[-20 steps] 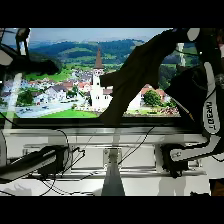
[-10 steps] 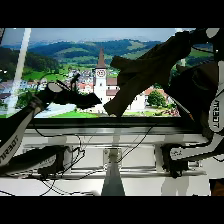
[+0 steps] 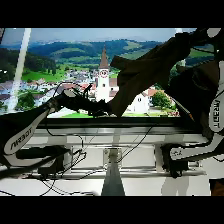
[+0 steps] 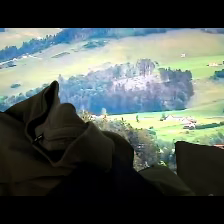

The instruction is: Fold the clothes and pants, and hang the long-sleeved shirts on hangers.

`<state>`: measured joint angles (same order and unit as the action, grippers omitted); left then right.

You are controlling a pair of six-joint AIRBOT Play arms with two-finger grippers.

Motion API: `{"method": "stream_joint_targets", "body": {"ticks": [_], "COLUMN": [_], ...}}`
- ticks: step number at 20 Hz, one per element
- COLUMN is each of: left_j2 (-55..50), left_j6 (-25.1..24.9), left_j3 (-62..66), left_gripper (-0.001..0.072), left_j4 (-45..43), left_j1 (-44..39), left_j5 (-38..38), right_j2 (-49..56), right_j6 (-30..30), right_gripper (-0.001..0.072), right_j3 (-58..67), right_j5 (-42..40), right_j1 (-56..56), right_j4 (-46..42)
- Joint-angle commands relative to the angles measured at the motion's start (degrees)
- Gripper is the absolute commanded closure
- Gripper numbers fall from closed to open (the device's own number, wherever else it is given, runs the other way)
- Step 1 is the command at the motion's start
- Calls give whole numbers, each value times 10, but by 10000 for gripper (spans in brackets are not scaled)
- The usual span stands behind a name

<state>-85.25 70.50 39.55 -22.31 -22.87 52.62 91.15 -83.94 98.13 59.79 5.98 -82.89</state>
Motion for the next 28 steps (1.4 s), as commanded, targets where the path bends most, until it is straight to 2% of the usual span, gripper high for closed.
{"method": "stream_joint_targets", "body": {"ticks": [1,3,6,10,13,17,19,21,22,25,28], "left_j2": [-5,-6,-6,-3,19,109,174,250,288,399,500], "left_j6": [-24,-26,-40,-66,-91,-106,-106,-106,-110,-140,-140], "left_j3": [1,9,29,86,147,207,219,221,221,221,221], "left_gripper": [252,495,691,692,692,693,693,693,693,693,693], "left_j4": [42,45,51,50,48,47,48,47,48,48,48], "left_j1": [-17,-17,-17,-7,40,180,267,349,384,472,534], "left_j5": [-43,-62,-94,-86,-60,-48,-44,-29,-26,-54,-139], "right_j2": [0,-1,-1,-10,-30,-83,-120,-162,-187,-266,-352], "right_j6": [0,0,0,0,7,14,57,70,70,72,71], "right_gripper": [690,690,690,690,690,691,691,690,691,691,691], "right_j3": [1,1,1,1,1,1,1,1,1,1,1], "right_j5": [3,7,8,10,7,6,7,7,7,5,7], "right_j1": [0,0,0,0,0,1,2,5,4,4,4], "right_j4": [2,2,2,2,-2,-50,-61,-60,-45,73,148]}}
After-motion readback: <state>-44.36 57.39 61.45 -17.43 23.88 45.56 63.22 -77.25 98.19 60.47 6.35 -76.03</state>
